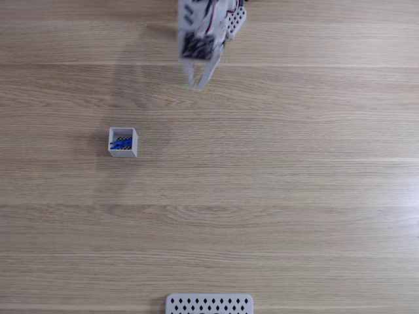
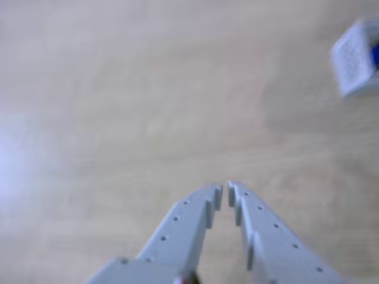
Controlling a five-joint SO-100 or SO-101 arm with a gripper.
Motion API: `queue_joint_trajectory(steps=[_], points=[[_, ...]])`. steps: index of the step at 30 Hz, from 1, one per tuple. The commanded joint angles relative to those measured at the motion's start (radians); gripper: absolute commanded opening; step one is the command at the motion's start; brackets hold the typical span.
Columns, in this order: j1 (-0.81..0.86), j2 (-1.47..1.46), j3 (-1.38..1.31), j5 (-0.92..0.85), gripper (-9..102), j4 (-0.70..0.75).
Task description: Grasp a peg and put it in the crate.
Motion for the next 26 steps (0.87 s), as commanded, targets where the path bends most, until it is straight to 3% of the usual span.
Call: queue_joint_trajectory(steps=[1, 5, 11, 26], points=[[-0.023, 0.296, 0.143, -0.008, -1, 0.097], [-0.035, 0.581, 0.367, -0.008, -1, 0.092], [-0.038, 0.566, 0.472, -0.009, -1, -0.014], [-0.037, 0.566, 0.503, -0.008, -1, -0.015]])
